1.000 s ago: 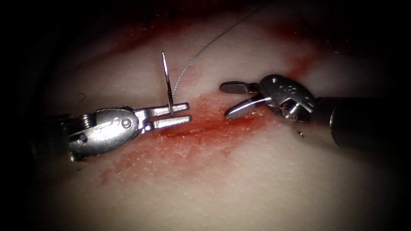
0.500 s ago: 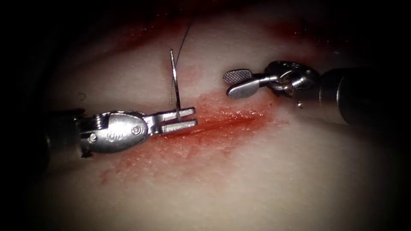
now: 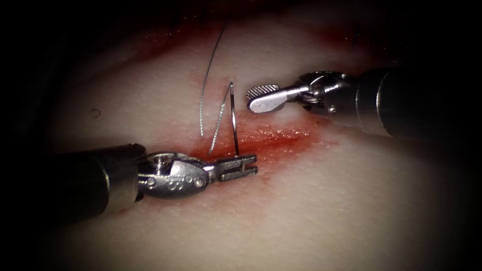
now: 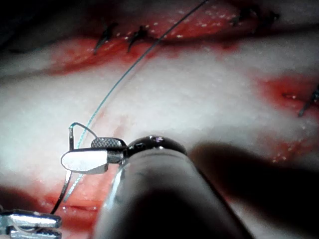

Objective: Wound Closure

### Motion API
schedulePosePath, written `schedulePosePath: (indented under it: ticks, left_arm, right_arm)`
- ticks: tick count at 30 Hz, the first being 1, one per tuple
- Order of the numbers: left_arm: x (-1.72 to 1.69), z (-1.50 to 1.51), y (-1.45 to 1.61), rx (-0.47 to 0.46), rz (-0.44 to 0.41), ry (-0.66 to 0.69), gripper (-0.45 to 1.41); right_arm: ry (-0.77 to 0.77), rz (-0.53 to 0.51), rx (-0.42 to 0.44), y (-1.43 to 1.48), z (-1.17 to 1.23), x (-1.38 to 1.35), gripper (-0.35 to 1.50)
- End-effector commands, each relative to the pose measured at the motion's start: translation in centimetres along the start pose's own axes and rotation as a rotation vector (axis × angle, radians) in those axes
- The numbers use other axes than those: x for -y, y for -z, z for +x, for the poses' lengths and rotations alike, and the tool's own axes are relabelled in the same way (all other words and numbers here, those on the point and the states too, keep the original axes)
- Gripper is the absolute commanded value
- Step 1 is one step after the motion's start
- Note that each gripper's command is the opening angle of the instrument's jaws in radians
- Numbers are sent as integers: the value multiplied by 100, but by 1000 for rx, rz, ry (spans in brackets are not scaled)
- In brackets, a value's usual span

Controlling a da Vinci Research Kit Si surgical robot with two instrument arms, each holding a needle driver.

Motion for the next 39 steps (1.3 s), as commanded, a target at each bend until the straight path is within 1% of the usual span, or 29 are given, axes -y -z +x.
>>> schedulePosePath:
  ticks: [1, 8, 11, 18, 19, 20, 21, 22, 23, 24, 26, 27, 28, 32, 35, 36, 37, 38, 39]
  left_arm:
    - [-4, -3, -8, 0, 0, 2, -45]
    - [-4, -3, -8, 4, 2, -2, -45]
    - [-4, -3, -8, 5, 3, -2, -45]
    - [-4, 1, -7, 8, 4, 1, -45]
    - [-5, 2, -7, 6, 3, 2, -45]
    - [-5, 2, -7, 6, 3, 2, -45]
    - [-5, 2, -7, 6, 4, 2, -45]
    - [-5, 3, -7, 4, 2, 2, -45]
    - [-5, 3, -8, 5, 3, 2, -45]
    - [-5, 3, -8, 5, 3, 2, -45]
    - [-6, 4, -9, 4, 3, 2, -45]
    - [-8, 5, -10, 2, 1, 2, -45]
    - [-9, 6, -11, 1, 1, 2, -45]
    - [-12, 9, -14, -8, -4, 1, -45]
    - [-14, 11, -16, -11, -6, 1, -45]
    - [-14, 12, -17, -10, -5, 1, 12]
    - [-14, 12, -17, -12, -5, 37, 61]
    - [-12, 12, -16, -18, -9, 103, 123]
    - [-10, 12, -15, -20, -11, 128, 131]
  right_arm:
    - [-2, 11, 14, -14, -5, -4, 115]
    - [-14, 21, 23, -31, -21, -5, 111]
    - [-12, 20, 22, -35, -23, -6, 111]
    - [-13, 12, 14, -47, -32, -17, 100]
    - [-12, 10, 10, -49, -32, -18, 84]
    - [-12, 10, 10, -49, -32, -18, 84]
    - [-13, 6, 5, -48, -31, -18, 71]
    - [-14, 1, -3, -48, -30, -18, 53]
    - [-16, -12, -11, -46, -28, -17, -5]
    - [-17, -23, -17, -44, -27, -17, -35]
    - [-18, -69, -37, -43, -26, -18, -35]
    - [-18, -111, -71, -42, -24, -19, -35]
    - [-19, -121, -90, -42, -22, -20, -35]
    - [-26, -117, -112, -41, -19, -22, -35]
    - [-26, -109, -110, -39, -19, -22, -35]
    - [-26, -107, -112, -39, -19, -22, -35]
    - [-26, -102, -115, -39, -19, -22, -35]
    - [-26, -94, -114, -39, -19, -22, -35]
    - [-26, -82, -107, -39, -18, -22, -35]
